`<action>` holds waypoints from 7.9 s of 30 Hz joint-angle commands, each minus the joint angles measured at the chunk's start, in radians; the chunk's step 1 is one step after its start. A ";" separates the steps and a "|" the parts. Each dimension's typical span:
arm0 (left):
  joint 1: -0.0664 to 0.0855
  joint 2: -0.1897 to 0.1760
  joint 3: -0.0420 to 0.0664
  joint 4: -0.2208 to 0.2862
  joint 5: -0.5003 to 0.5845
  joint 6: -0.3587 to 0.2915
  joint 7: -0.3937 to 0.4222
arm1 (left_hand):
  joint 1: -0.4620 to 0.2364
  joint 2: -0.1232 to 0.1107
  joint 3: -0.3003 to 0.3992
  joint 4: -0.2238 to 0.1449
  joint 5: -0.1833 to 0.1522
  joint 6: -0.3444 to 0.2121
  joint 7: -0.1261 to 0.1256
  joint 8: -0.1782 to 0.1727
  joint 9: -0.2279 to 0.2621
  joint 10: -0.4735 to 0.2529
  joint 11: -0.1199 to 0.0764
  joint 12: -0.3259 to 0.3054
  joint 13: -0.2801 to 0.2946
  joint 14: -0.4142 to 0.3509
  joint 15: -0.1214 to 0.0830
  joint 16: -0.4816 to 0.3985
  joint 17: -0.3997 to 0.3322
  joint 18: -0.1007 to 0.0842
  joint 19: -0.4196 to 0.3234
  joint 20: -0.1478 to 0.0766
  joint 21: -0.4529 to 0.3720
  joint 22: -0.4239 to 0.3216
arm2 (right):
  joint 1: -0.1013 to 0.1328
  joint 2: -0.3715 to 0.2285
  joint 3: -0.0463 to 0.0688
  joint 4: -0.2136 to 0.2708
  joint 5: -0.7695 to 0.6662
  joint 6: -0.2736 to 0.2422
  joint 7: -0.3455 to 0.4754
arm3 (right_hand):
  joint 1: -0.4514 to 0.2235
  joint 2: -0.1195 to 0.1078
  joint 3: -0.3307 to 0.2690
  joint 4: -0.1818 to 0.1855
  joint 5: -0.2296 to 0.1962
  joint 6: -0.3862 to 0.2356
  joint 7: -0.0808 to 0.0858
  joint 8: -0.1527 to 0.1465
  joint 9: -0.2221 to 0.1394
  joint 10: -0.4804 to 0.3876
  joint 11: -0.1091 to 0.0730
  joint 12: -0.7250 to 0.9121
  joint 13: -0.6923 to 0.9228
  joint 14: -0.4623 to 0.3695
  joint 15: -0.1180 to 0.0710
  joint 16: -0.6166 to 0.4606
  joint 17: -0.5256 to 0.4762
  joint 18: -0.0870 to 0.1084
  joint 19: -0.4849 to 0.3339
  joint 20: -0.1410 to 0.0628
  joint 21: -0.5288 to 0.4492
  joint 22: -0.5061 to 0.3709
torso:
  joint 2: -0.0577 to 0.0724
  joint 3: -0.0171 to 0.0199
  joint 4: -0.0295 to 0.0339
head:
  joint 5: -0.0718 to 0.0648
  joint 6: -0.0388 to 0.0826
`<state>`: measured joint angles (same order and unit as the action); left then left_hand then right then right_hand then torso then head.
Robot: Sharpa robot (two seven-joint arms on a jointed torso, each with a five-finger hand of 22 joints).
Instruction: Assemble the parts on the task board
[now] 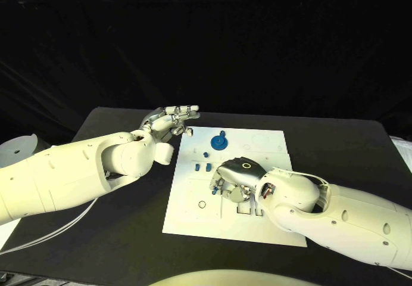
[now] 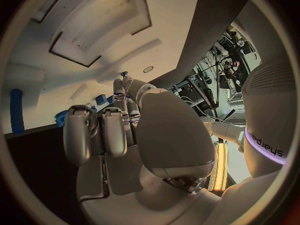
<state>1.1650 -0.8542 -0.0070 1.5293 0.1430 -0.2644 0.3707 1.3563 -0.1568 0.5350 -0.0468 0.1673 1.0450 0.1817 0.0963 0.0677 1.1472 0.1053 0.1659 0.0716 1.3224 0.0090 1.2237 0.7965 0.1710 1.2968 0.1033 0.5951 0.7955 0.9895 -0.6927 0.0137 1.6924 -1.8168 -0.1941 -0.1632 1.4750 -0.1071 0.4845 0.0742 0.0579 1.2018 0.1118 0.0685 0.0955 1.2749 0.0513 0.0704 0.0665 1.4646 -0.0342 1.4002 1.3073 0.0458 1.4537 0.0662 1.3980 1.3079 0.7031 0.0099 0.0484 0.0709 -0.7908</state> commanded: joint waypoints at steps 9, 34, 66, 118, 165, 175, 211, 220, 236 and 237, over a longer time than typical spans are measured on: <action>0.000 0.001 0.000 0.003 0.004 0.022 0.000 | 0.002 0.007 -0.005 -0.004 -0.003 -0.001 0.000 0.001 -0.001 -0.006 -0.001 0.004 -0.001 -0.007 0.002 -0.004 -0.001 0.010 -0.005 0.001 -0.007 -0.001 | -0.002 0.013 -0.004 -0.015 -0.030 0.042 -0.017 | -0.017 -0.001 0.004 -0.003 0.000 0.000 0.007 0.002 0.001 0.003 0.003 -0.006 0.000 0.066 0.008 0.004 0.039 0.013 0.002 0.006 0.001 0.005 | 0.000 -0.0009 0.0011 | -0.001 -0.001; 0.001 -0.003 0.000 0.005 0.004 0.021 -0.005 | 0.003 0.008 -0.007 -0.006 -0.003 -0.003 0.000 0.000 -0.001 -0.010 -0.001 0.005 -0.001 -0.009 0.003 -0.005 -0.005 0.010 -0.007 0.002 -0.007 -0.002 | -0.003 0.026 -0.009 -0.030 -0.044 0.041 -0.069 | -0.099 -0.058 -0.051 0.012 -0.001 -0.125 0.031 -0.008 -0.030 -0.175 0.043 -0.009 -0.006 0.060 0.042 -0.010 0.015 0.019 -0.012 0.038 -0.018 -0.022 | 0.000 -0.0007 0.0006 | -0.004 -0.001; 0.001 -0.008 -0.001 0.007 0.004 0.026 -0.007 | 0.002 0.009 -0.009 -0.007 -0.005 -0.003 0.001 0.000 -0.001 -0.012 0.000 0.006 -0.001 -0.010 0.004 -0.006 -0.006 0.010 -0.007 0.002 -0.008 -0.002 | 0.088 -0.259 0.021 0.085 -0.004 0.005 -0.103 | -0.085 -0.079 -0.167 0.019 -0.005 -0.161 0.004 -0.007 -0.029 -0.221 0.035 0.005 -0.004 0.055 0.029 -0.025 -0.012 0.025 -0.020 0.035 -0.034 -0.043 | 0.000 0.0013 -0.0011 | -0.039 0.030; 0.000 -0.008 -0.002 0.003 0.004 0.030 -0.012 | 0.002 0.010 -0.010 -0.008 -0.006 -0.002 0.001 0.001 -0.001 -0.014 0.000 0.008 -0.001 -0.011 0.004 -0.005 -0.008 0.010 -0.008 0.003 -0.008 -0.002 | 0.080 -0.224 0.023 0.063 -0.041 -0.019 -0.078 | -0.006 0.016 -0.061 0.013 -0.007 0.003 -0.008 0.022 -0.003 -0.007 -0.007 0.024 0.000 0.060 0.000 -0.017 -0.008 0.020 -0.006 0.003 -0.028 -0.029 | -0.002 -0.0005 0.0001 | -0.045 0.023; 0.000 0.005 -0.002 0.003 0.004 0.034 -0.008 | 0.001 0.011 -0.012 -0.009 -0.007 -0.003 0.001 0.000 -0.001 -0.017 0.001 0.009 -0.002 -0.012 0.004 -0.005 -0.009 0.010 -0.008 0.003 -0.009 -0.003 | -0.024 0.000 0.006 0.091 0.005 0.002 0.001 | -0.004 0.011 -0.047 -0.002 -0.004 -0.001 0.003 0.013 -0.002 -0.009 0.000 0.007 -0.001 0.059 0.004 -0.017 -0.010 0.021 -0.007 0.004 -0.030 -0.033 | 0.000 -0.0003 0.0002 | -0.007 0.004; 0.000 0.007 -0.002 0.001 0.004 0.036 -0.008 | 0.001 0.011 -0.012 -0.009 -0.007 -0.003 0.001 0.000 -0.001 -0.017 0.001 0.009 -0.002 -0.012 0.004 -0.005 -0.009 0.010 -0.008 0.003 -0.009 -0.003 | -0.028 0.010 0.001 0.073 -0.003 0.033 -0.011 | -0.005 0.011 -0.046 -0.003 -0.004 -0.001 0.003 0.012 -0.002 -0.009 0.000 0.006 -0.001 0.059 0.005 -0.017 -0.010 0.021 -0.008 0.004 -0.030 -0.033 | 0.000 -0.0003 0.0006 | -0.009 0.002; 0.001 0.004 -0.002 0.003 0.004 0.036 -0.011 | 0.001 0.012 -0.015 -0.010 -0.007 -0.004 0.001 0.000 -0.001 -0.020 0.001 0.011 -0.002 -0.012 0.005 -0.004 -0.010 0.010 -0.009 0.004 -0.009 -0.003 | -0.032 0.034 -0.008 0.062 -0.019 -0.034 -0.019 | -0.059 -0.057 -0.354 0.094 -0.006 -0.258 0.067 -0.005 -0.029 -0.285 0.070 0.012 -0.002 0.036 0.063 -0.075 -0.103 0.049 -0.069 0.061 -0.133 -0.164 | 0.000 0.0007 0.0008 | -0.009 -0.002; 0.000 0.002 -0.002 0.002 0.004 0.036 -0.011 | 0.001 0.012 -0.015 -0.010 -0.007 -0.004 0.001 0.000 -0.001 -0.020 0.001 0.011 -0.002 -0.012 0.005 -0.004 -0.010 0.010 -0.009 0.004 -0.009 -0.003 | -0.030 -0.059 0.005 0.136 0.014 -0.148 -0.008 | -0.024 -0.025 -0.369 0.109 -0.005 -0.213 0.061 0.003 -0.026 -0.222 0.059 0.052 0.003 0.035 0.055 -0.084 -0.121 0.048 -0.061 0.057 -0.130 -0.161 | -0.001 -0.0009 -0.0010 | -0.019 0.003; 0.001 -0.013 -0.003 0.027 0.004 0.034 -0.013 | 0.001 0.012 -0.015 -0.010 -0.007 -0.004 0.001 0.000 -0.001 -0.020 0.001 0.011 -0.002 -0.012 0.005 -0.004 -0.010 0.010 -0.009 0.004 -0.009 -0.003 | 0.024 -0.443 0.010 0.284 0.389 -0.159 -0.297 | -0.159 -0.026 -0.473 0.203 0.227 -0.119 -0.017 0.057 -0.012 0.175 -0.044 0.670 0.569 0.073 -0.031 0.043 0.044 0.004 0.034 -0.027 0.026 0.044 | -0.002 -0.0084 -0.0241 | -0.091 0.031; 0.001 -0.013 -0.004 0.029 0.004 0.035 -0.013 | 0.001 0.012 -0.015 -0.010 -0.007 -0.004 0.001 0.000 -0.001 -0.020 0.001 0.011 -0.002 -0.012 0.005 -0.004 -0.010 0.010 -0.009 0.004 -0.009 -0.003 | 0.020 -0.456 0.009 0.291 0.392 -0.158 -0.316 | -0.173 -0.025 -0.502 0.199 0.253 -0.120 -0.022 0.065 -0.009 0.169 -0.045 0.820 0.740 0.075 -0.025 0.053 0.058 0.003 0.036 -0.031 0.032 0.052 | -0.002 -0.0084 -0.0265 | -0.092 0.032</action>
<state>1.1653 -0.8677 -0.0106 1.5531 0.1434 -0.2461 0.3537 1.3563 -0.1567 0.5253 -0.0565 0.1637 1.0449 0.1816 0.0961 0.0680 1.1329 0.1051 0.1706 0.0707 1.3189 0.0125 1.2238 0.7878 0.1709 1.2932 0.1068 0.5905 0.7939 1.0153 -1.1393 0.0244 1.9708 -1.5092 -0.3461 -0.3571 1.3102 -0.1286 -0.0033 0.2755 0.2935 1.0827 0.0957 0.1298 0.0853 1.4496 0.0108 0.8173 0.7261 1.4649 -0.0593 1.4489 1.3081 0.0608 1.4662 0.0394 1.4276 1.3082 0.7008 0.0029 0.0311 -0.0166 -0.7609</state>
